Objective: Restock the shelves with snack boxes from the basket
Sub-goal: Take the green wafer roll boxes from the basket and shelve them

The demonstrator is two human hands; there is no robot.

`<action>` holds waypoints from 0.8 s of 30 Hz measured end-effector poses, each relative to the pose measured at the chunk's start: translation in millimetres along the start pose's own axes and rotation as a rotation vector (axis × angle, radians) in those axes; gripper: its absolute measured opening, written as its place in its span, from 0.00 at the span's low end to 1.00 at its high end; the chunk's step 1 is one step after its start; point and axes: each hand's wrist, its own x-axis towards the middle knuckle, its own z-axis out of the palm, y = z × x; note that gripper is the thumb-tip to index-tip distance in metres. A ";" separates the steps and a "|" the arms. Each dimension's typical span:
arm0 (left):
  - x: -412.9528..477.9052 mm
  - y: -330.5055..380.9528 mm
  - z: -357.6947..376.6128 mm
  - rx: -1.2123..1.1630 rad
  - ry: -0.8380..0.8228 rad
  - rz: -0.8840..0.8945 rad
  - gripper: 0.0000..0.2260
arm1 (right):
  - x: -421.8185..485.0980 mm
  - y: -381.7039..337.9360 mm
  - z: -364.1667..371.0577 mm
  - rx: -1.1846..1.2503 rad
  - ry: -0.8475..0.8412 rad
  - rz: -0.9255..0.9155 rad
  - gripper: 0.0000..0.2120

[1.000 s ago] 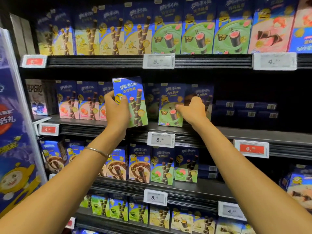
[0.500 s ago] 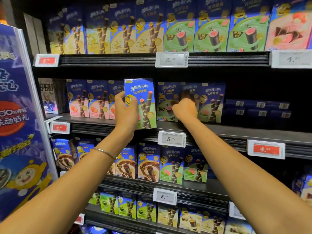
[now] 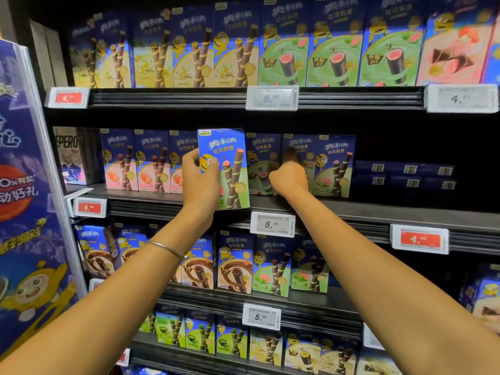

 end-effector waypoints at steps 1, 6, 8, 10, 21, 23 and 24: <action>-0.4 -0.3 0.9 0.001 0.000 0.001 0.09 | 0.3 0.2 -0.6 0.006 -0.002 0.005 0.08; -0.6 -0.7 3.3 -0.009 0.002 -0.005 0.08 | 2.2 7.4 -8.8 0.103 -0.032 -0.001 0.05; -0.3 -0.2 4.1 -0.016 0.010 -0.018 0.08 | 0.0 13.0 -14.8 0.170 -0.011 0.003 0.06; -0.2 0.9 5.4 -0.042 0.027 -0.036 0.09 | -6.9 15.9 -22.0 0.284 0.038 -0.003 0.10; -14.4 4.3 65.7 -0.051 -0.071 -0.005 0.10 | -57.9 15.9 -70.5 0.480 -0.159 -0.230 0.16; -15.3 3.2 78.1 0.091 -0.120 0.058 0.11 | -51.0 28.8 -78.5 0.463 -0.112 -0.174 0.15; -14.8 2.3 83.2 0.175 -0.157 0.097 0.11 | -46.3 36.3 -82.4 0.465 -0.094 -0.137 0.15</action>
